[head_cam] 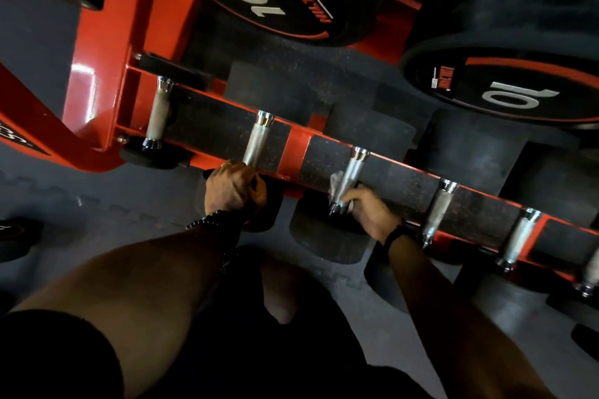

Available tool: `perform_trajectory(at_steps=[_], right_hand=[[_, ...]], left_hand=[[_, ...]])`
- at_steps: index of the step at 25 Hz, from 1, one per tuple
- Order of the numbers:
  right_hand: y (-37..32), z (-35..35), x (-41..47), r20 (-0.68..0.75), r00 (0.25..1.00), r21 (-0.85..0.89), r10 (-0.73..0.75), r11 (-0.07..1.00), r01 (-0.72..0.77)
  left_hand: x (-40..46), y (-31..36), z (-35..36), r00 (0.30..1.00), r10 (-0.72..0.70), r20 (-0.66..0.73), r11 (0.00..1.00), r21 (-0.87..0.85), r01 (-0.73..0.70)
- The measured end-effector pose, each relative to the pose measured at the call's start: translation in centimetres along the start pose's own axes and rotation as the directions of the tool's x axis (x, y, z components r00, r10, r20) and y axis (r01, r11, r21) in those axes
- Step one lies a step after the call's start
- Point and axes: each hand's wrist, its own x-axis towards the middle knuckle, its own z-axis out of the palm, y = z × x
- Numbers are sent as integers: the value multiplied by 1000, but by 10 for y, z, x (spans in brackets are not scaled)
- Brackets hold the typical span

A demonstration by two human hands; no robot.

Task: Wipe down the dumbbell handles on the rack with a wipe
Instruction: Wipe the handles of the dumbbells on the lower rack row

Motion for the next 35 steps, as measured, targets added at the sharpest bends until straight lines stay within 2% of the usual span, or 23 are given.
perform_trajectory(at_steps=[1,2,4,5,7,9,11,13,15,22,24,26,28,30,31,32,33,34,35], right_hand=[[-11,0,6,15,999,48,40,998,-41],[-25,2,17,-40,997,102,70,993,-65],[-39,10,33,-119,993,199,20,980,4],[-34,15,31,-155,988,191,-11,981,41],[-7,16,12,-237,970,-25,-53,998,49],[8,14,-9,-272,962,-204,-36,979,-21],[-4,15,-8,-322,946,-151,-37,988,-13],[-25,23,5,-468,872,-88,-143,989,115],[-32,28,16,-535,813,-102,-229,973,207],[-28,21,8,-366,901,-48,-232,972,231],[-35,14,18,-241,966,118,-96,985,127],[-43,10,31,-156,984,135,87,989,-66],[-42,17,47,-272,949,93,161,986,-141],[-32,26,57,-416,905,106,84,993,-44],[-28,30,55,-521,853,1,-35,999,41],[-23,32,51,-615,766,-189,-188,978,88],[-22,34,41,-684,660,-373,-312,926,52],[-18,35,31,-708,569,-503,-417,864,8],[-15,38,19,-694,510,-573,-509,819,37]], left_hand=[[0,1,-1,1000,3,-1,1000,-1,-3],[1,1,-1,1000,6,-6,1000,0,-6],[1,3,-2,999,18,-27,1000,2,-18],[1,3,-2,999,21,-32,1000,5,-21],[1,3,-3,999,18,-38,1000,-4,-18],[0,4,-4,999,19,-45,1000,-20,-20],[1,5,-4,998,24,-56,999,-19,-25],[1,4,-3,999,30,-38,999,-17,-31],[1,2,-2,999,38,-31,999,-17,-38],[2,-3,2,999,33,-18,999,-17,-33],[1,-1,3,998,52,-37,998,-19,-53],[1,3,3,998,48,-44,999,-11,-49],[2,2,4,998,43,-34,999,10,-43],[1,0,5,998,52,-36,998,21,-51],[1,-1,6,997,57,-45,998,23,-56],[0,-1,5,997,59,-48,998,23,-58],[0,0,5,997,56,-49,998,21,-56],[0,0,5,997,51,-54,999,19,-50],[0,0,5,997,44,-57,999,19,-43]])
